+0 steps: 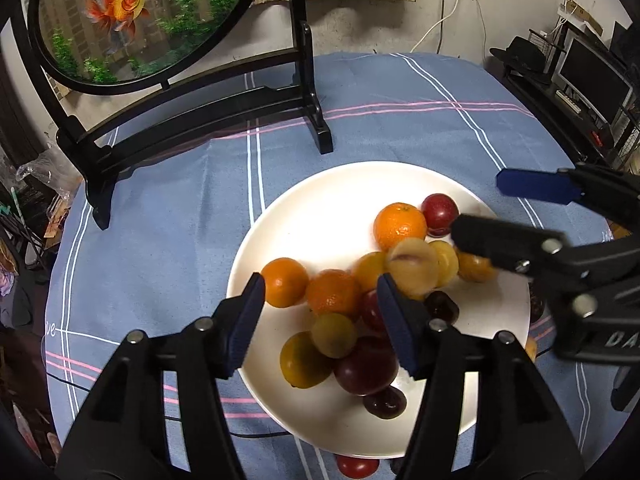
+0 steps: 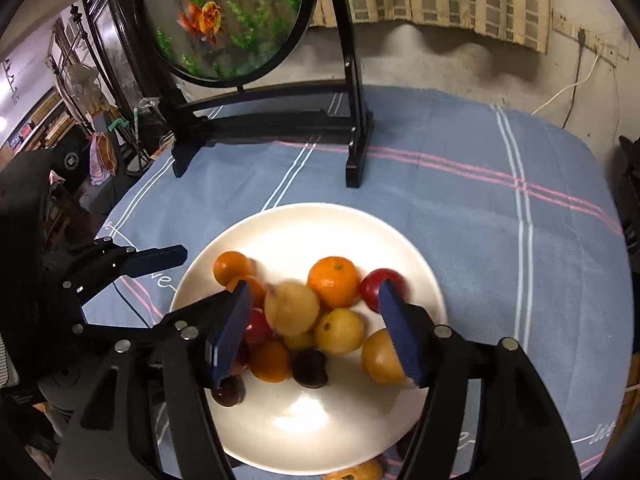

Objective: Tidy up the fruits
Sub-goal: 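Carry both fruits onto the white plate and open both tools, then return to the pile and grasp a dark brown fruit with the right tool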

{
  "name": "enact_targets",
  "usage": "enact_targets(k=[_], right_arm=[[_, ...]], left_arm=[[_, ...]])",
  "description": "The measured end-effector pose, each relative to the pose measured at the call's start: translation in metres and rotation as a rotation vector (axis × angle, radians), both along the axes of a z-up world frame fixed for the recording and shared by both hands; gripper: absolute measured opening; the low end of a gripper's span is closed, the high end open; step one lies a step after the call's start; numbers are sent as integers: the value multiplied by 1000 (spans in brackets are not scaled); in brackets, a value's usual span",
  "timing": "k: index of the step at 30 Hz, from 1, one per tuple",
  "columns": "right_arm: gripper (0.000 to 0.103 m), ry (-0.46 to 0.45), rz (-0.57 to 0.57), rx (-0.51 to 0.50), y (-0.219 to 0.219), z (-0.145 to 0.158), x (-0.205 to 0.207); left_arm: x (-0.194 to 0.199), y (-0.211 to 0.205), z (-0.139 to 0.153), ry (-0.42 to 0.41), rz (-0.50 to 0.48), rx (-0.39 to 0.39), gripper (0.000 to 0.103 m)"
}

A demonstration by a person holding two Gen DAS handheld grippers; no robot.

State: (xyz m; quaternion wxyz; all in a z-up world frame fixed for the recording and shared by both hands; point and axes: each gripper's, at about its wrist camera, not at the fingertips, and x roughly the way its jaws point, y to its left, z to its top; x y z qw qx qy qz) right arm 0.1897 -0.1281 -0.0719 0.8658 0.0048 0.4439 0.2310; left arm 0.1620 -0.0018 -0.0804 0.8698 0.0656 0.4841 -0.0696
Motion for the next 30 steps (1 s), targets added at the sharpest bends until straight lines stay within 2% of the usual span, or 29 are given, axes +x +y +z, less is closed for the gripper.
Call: enact_targets(k=[7,22,23,24,27,30], right_arm=[[66,1,-8,23,-8,9,-12],[66,-71,5,42,-10,35,-95],[66,-79,6,42,-8,33,-108],[66,-83,10,40,-8,30,-115],[66,-85,34,3,0,6,-147],[66,-11,54,-44,11,-29,-162]], left_arm=[[-9,-2,10,-17,-1,-2,60],[-60,14,47,-83,14,-13,62],[-66,19,48,-89,22,-14,65],[-73,25,48,-95,37,-13,76],[-91,46,40,-87,71,-18,77],[-106,64,29,-56,103,-30,77]])
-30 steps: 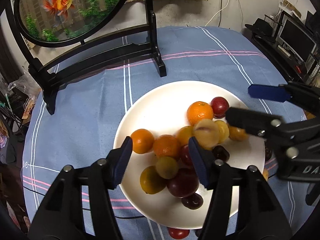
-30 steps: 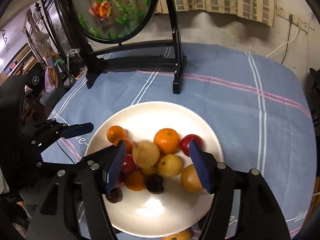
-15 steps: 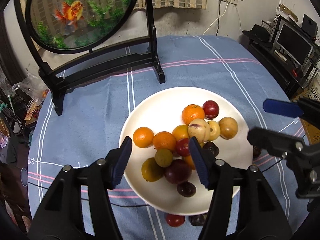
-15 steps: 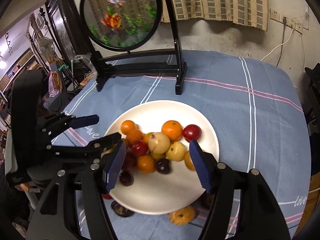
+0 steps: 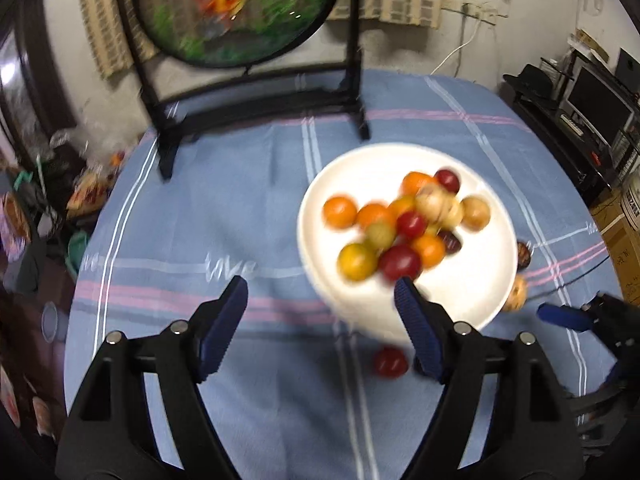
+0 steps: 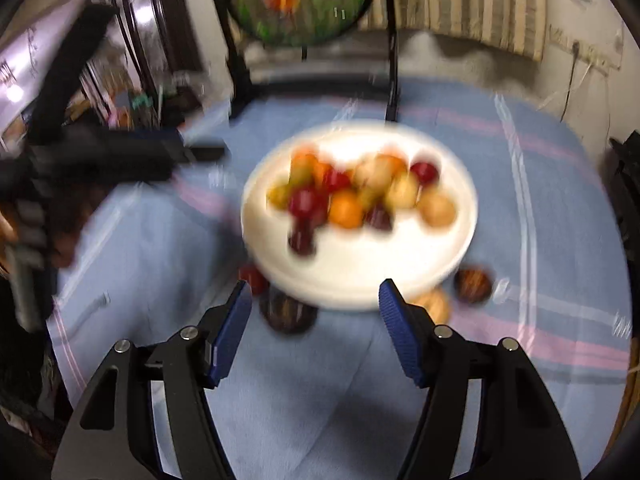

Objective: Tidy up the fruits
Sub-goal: 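Return to the pile and grasp a dark brown fruit with the right tool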

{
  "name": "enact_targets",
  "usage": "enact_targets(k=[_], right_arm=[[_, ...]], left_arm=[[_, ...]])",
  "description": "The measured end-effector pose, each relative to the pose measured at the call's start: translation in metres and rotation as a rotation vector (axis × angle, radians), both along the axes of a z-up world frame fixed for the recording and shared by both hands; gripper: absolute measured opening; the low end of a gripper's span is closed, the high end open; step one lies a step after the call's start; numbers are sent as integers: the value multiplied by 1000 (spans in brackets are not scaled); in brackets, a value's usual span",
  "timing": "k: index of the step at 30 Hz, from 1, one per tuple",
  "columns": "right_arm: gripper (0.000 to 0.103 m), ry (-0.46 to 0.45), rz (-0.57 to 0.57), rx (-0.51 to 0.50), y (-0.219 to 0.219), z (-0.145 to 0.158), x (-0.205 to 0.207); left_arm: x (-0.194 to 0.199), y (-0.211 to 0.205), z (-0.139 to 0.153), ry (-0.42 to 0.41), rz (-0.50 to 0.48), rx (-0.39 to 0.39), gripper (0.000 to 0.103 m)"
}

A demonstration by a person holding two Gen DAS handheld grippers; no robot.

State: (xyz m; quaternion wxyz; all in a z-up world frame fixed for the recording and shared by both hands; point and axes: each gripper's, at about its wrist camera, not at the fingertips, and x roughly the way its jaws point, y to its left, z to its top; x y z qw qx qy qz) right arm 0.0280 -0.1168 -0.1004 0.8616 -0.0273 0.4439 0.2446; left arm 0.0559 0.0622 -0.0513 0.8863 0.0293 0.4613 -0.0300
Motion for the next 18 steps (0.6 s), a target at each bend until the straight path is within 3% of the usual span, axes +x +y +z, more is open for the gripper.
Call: enact_targets(k=[6,12,18], right_arm=[[66,91,8,-29,19,-38,-2],[66,86,11,-80,42,-53,6],[63,70,-1,-114,52,-64,16]], left_arm=[[-32,25,-28,66,34,-11,77],[-52,32,-52,127,46,-36,77],[-54,26,-55,129,23,-42,77]])
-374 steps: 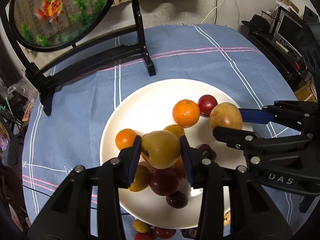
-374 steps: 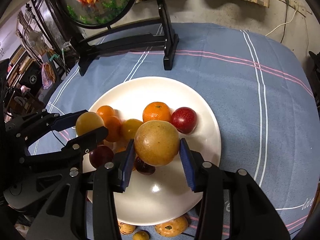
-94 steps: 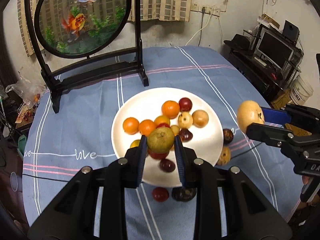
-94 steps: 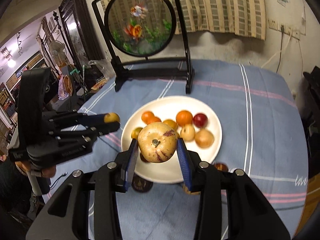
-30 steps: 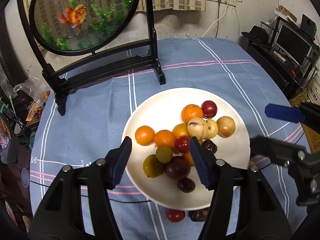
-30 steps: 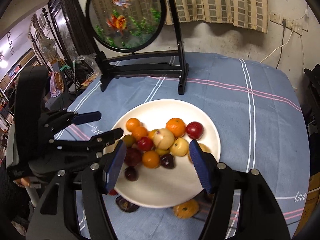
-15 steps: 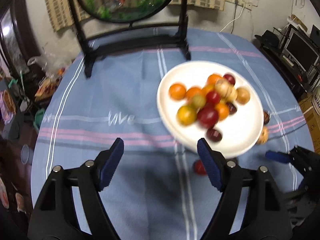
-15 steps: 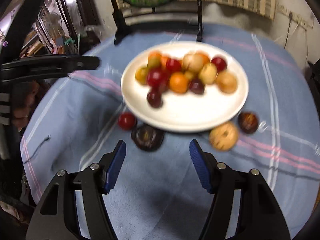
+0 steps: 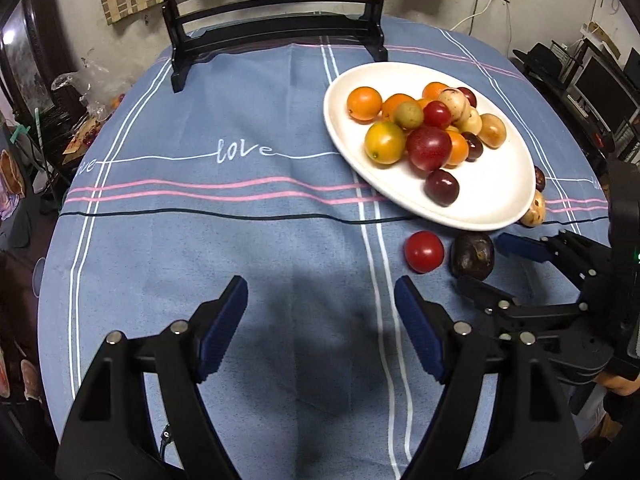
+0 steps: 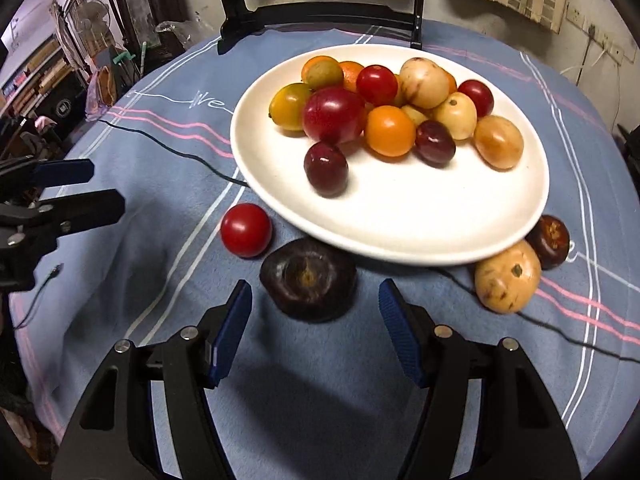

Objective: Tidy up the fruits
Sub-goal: 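Return to the pile and grasp a dark brown fruit with the right tool, then grasp the red tomato with the left tool while the right tool holds the brown fruit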

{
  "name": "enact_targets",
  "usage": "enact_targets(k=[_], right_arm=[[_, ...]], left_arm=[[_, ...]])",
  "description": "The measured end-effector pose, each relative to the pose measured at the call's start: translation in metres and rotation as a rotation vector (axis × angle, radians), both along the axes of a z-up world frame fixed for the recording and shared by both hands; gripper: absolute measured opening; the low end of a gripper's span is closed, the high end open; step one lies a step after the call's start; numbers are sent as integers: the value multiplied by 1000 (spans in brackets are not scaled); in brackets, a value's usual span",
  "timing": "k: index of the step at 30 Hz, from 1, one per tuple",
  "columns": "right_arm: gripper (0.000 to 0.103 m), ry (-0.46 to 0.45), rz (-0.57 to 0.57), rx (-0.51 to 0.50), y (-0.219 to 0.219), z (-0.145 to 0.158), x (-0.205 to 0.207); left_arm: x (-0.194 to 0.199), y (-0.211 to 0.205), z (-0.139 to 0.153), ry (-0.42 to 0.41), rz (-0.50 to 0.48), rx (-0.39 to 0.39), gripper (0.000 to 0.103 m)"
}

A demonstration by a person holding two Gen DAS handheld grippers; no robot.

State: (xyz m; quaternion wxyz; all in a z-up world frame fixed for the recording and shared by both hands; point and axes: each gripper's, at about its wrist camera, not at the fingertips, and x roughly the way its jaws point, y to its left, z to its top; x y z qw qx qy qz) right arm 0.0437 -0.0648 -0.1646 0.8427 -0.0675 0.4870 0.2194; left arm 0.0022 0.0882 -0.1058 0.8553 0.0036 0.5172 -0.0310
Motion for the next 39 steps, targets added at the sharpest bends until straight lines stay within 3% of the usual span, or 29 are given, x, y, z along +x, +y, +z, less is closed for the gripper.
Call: enact_targets(k=[1,6,11,17,20,22,27,29,30,31,34,39], right_arm=[[48,1,11,11,0,0,1],[45,34,47,29,-9,5,-5],[40,53,-28,109,-46,18,-12],[37,63,-48,128,-60,21,-17],[44,60,-39,149,-61,20,-23],[76,52,-31,152,-59,20,-27],[76,4,-2,92,-40,14,-22],[72,-5,9,39,-31,8,-18],[54,0,19,3,-25,4,-17],[47,8,43,-25,-19,0,-17],[47,0,75,-69,-16,1,-22],[47,39,6,14,-48,10,-22]], left_arm=[[1,-3,0,1,-11,1,77],[4,-24,-7,15,-77,0,77],[11,-51,-20,30,-147,-11,78],[25,-67,-37,50,-160,-14,78],[23,-68,-37,46,-175,3,78],[20,-61,-33,43,-170,-2,78],[14,-40,-30,45,-122,-23,78],[13,-35,-29,47,-104,-29,78],[12,-33,-29,47,-100,-32,78],[12,-33,-29,47,-98,-34,78],[12,-37,-30,51,-110,-42,78],[17,-55,-35,54,-149,-44,78]])
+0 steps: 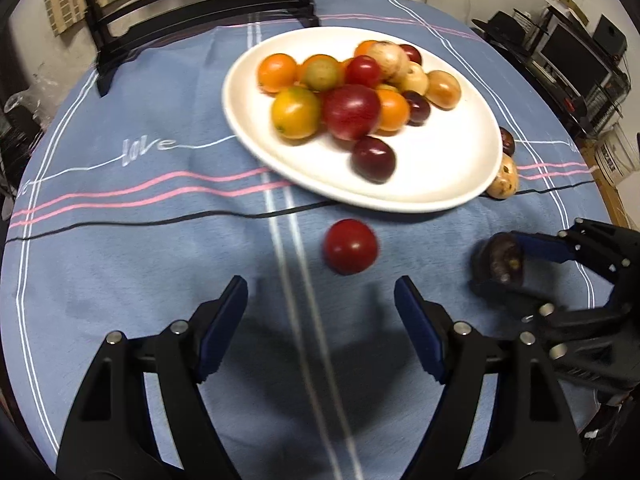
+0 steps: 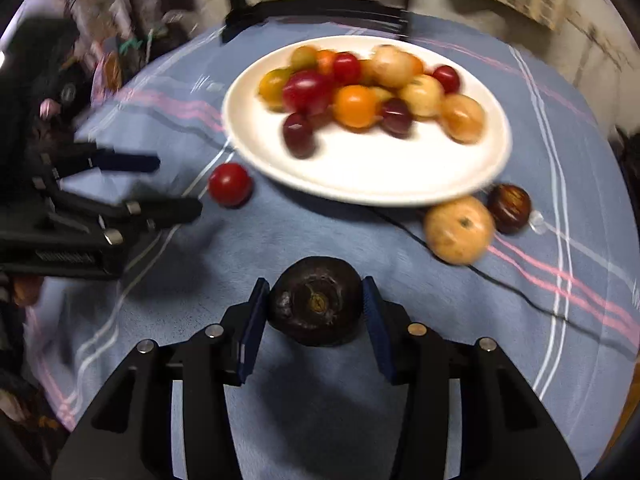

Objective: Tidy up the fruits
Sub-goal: 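Grasp the red tomato with the left tool while the right tool holds the brown fruit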

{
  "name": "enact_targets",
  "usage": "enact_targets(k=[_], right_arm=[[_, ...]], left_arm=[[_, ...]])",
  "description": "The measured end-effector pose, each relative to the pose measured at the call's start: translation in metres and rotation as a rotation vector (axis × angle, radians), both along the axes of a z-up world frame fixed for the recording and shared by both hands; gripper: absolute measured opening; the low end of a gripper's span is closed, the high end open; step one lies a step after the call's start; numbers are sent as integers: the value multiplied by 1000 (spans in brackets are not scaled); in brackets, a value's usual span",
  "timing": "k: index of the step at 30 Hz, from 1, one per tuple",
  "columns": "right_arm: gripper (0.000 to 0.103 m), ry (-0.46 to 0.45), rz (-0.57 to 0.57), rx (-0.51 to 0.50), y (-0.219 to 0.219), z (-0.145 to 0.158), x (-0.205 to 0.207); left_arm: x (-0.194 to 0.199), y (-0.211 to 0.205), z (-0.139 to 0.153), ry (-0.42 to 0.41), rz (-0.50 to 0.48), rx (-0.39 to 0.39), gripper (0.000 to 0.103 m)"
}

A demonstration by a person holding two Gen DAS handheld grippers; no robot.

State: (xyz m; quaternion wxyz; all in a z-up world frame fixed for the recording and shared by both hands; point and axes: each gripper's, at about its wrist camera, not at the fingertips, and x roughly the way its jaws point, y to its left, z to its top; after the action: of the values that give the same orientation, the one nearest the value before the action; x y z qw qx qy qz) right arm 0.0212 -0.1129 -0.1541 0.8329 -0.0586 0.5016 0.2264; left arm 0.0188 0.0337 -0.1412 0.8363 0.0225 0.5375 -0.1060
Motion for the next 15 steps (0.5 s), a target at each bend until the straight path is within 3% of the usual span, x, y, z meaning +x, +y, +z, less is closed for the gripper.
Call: enact_targets(k=[6,15], right_arm=[[47,42,-96,81,-28,3,1],[47,62,-90,111,-21,3,5]], left_arm=[[15,-17,-9,-1,-10,14,78],[24,-14,-17,10,16,25,76]])
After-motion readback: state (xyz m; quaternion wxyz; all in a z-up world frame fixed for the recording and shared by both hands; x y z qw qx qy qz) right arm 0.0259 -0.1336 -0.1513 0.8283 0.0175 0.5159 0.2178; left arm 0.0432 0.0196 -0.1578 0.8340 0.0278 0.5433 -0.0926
